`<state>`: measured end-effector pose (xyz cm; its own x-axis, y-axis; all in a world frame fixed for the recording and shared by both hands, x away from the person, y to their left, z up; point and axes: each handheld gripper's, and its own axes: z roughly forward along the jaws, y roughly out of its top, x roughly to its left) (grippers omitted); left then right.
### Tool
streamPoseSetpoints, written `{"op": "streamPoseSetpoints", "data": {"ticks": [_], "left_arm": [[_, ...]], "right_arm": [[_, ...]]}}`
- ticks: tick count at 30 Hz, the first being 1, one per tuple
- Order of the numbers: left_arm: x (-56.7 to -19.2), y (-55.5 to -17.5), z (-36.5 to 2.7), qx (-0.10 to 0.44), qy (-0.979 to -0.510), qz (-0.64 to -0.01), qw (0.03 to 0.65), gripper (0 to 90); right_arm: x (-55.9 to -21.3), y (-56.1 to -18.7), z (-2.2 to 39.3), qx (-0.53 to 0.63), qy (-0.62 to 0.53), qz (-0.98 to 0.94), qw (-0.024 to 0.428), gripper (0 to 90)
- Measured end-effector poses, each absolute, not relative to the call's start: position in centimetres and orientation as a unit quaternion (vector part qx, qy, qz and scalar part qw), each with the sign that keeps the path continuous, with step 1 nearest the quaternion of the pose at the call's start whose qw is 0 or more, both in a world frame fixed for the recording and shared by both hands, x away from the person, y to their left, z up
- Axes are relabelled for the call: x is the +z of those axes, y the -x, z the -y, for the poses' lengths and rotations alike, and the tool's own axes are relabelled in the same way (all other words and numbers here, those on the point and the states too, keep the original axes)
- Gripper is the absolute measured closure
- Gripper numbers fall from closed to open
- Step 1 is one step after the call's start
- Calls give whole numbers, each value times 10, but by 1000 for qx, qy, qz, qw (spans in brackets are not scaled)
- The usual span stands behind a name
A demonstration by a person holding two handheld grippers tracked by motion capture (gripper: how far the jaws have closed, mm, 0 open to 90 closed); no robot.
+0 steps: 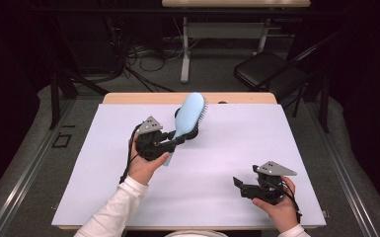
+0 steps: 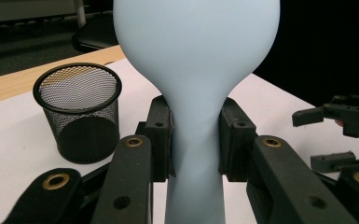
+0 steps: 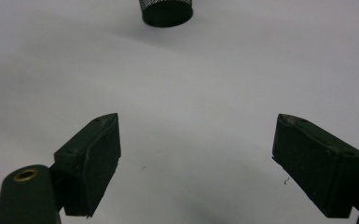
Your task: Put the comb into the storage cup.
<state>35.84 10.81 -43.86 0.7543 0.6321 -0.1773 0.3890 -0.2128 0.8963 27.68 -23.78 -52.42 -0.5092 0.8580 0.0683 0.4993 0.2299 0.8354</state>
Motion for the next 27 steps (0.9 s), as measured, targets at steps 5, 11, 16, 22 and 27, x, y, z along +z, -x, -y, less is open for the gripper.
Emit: {"op": "streamPoseSetpoints", "data": {"ticks": [5, 11, 16, 22, 27], "left_arm": [[-438, -358, -109, 111, -769, -333, 535, 697], [-438, -357, -110, 110, -768, -332, 536, 697], [-438, -358, -110, 111, -768, -333, 536, 698], [-437, -357, -111, 112, -768, -331, 536, 697], [-438, -358, -110, 110, -768, -331, 537, 698]], "right_arm": [[-515, -283, 227, 414, -442, -772, 192, 147], [-510, -291, 222, 389, -438, -790, 179, 149], [-507, -295, 222, 385, -440, -792, 174, 150], [-496, -303, 221, 388, -446, -793, 148, 154], [-487, -309, 218, 390, -448, -793, 137, 154]]}}
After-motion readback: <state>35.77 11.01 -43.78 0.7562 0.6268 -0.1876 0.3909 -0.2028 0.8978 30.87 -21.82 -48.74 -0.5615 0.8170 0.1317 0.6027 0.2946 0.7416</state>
